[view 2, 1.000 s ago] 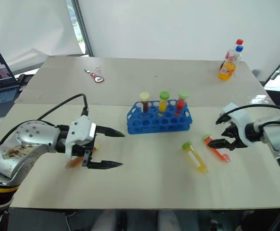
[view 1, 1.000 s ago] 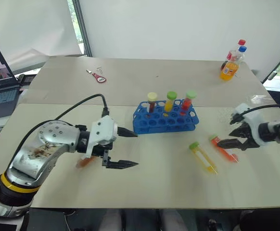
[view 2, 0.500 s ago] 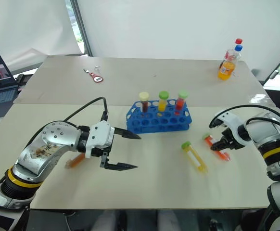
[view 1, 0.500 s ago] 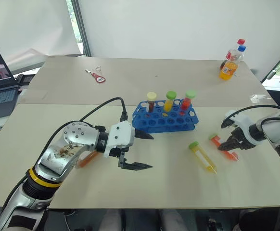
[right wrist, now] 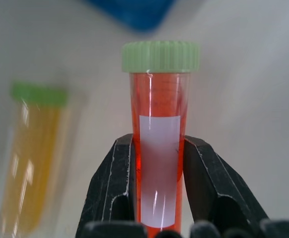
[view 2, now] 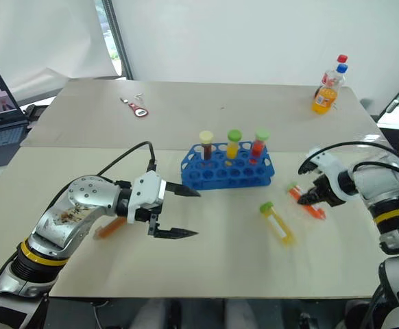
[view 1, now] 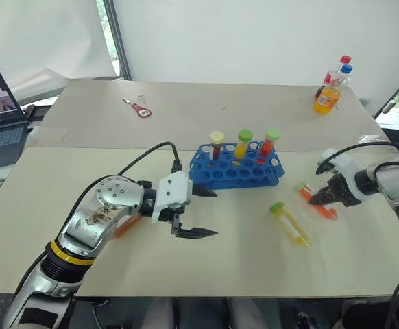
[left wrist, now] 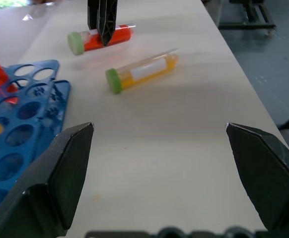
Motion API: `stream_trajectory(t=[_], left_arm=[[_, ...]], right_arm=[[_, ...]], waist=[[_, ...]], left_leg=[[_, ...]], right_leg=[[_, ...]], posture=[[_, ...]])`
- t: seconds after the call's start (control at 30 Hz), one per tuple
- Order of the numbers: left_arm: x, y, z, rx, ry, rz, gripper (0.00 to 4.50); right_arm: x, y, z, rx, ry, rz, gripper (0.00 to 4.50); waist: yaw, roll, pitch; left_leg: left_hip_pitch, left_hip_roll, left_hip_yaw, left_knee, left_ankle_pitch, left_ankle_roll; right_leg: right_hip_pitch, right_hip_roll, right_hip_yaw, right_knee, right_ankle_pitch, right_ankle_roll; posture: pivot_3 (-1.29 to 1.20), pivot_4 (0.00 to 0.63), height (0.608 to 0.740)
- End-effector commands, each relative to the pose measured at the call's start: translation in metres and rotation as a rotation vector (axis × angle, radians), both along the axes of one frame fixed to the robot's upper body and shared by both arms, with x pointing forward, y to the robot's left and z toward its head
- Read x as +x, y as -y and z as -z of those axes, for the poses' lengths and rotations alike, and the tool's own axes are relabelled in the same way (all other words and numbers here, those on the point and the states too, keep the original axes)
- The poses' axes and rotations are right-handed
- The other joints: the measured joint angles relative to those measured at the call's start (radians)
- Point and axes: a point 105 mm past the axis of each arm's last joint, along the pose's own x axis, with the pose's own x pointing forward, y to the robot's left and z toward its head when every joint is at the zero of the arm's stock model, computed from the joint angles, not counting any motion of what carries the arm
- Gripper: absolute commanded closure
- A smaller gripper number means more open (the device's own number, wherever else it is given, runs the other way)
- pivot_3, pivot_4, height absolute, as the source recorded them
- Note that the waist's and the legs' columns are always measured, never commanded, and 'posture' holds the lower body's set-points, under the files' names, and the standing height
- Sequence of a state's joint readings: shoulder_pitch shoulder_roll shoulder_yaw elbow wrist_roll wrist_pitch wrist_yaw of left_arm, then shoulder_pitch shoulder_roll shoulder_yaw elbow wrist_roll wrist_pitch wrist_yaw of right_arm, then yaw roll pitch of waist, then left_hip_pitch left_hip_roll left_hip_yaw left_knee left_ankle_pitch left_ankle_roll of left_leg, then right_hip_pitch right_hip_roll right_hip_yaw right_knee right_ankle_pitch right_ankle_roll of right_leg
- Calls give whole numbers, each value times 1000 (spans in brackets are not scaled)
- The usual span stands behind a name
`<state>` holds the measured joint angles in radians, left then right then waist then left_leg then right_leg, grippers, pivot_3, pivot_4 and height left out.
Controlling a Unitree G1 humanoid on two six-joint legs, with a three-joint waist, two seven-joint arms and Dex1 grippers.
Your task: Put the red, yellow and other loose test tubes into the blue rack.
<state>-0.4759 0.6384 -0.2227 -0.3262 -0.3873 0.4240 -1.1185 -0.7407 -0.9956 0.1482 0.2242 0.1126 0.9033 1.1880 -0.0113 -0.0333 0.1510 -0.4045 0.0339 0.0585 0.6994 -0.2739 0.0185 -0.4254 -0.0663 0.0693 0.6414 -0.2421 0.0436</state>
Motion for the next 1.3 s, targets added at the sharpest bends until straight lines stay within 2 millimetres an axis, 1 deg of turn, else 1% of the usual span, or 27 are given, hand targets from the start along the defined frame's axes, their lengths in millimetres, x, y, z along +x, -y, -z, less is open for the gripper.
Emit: stream_trajectory(t=[0.03,0.17,0.27,0.4,0.47,0.57,0.7,1.07,1.3], left_arm=[[4,-9,-13,-57,6,-47,0],[7,-12,-20,-110,21,-75,0],[12,-13,-27,-165,25,-94,0],[14,-14,-35,-216,26,-86,0],[14,-16,-36,-216,15,-77,0],[12,-14,-42,-217,-25,-43,0],[10,-14,-43,-185,-47,-23,0],[7,-11,-40,-159,-44,-16,0],[7,-10,-37,-162,-45,-18,0]], right_arm=[[-1,-22,-52,168,304,-16,3546],[-8,-46,-79,365,676,1,3547],[-8,-57,-74,405,803,55,3547],[0,-65,-63,426,904,135,3547],[3,-68,-56,414,925,146,3547],[10,-72,-34,429,908,190,3547],[14,-78,-19,435,903,212,3547],[23,-86,1,422,906,243,3547],[27,-96,12,394,942,276,3548]], waist=[[-1,0,0],[0,0,0],[6,0,0],[7,0,0],[5,0,0],[0,0,0],[-4,0,0],[-6,1,0],[-7,1,0]], left_leg=[[0,0,0,0,0,0],[0,1,-3,0,0,0],[0,-1,-3,1,0,-1],[0,-1,-1,2,0,-1],[0,-1,0,2,0,-1],[0,0,1,2,1,-1],[0,0,2,2,1,-1],[0,0,1,1,1,-1],[1,0,1,1,1,-1]], right_leg=[[0,0,0,0,0,0],[1,1,0,1,0,0],[1,1,0,1,0,0],[1,0,0,1,1,1],[1,0,0,1,1,1],[1,1,0,1,1,1],[1,2,0,1,1,0],[1,2,0,1,0,0],[2,2,0,1,0,0]], posture=[[0,150,740],[0,150,740],[0,150,740],[0,150,740],[0,150,740],[0,150,740],[0,150,740],[0,150,740],[0,150,740]])
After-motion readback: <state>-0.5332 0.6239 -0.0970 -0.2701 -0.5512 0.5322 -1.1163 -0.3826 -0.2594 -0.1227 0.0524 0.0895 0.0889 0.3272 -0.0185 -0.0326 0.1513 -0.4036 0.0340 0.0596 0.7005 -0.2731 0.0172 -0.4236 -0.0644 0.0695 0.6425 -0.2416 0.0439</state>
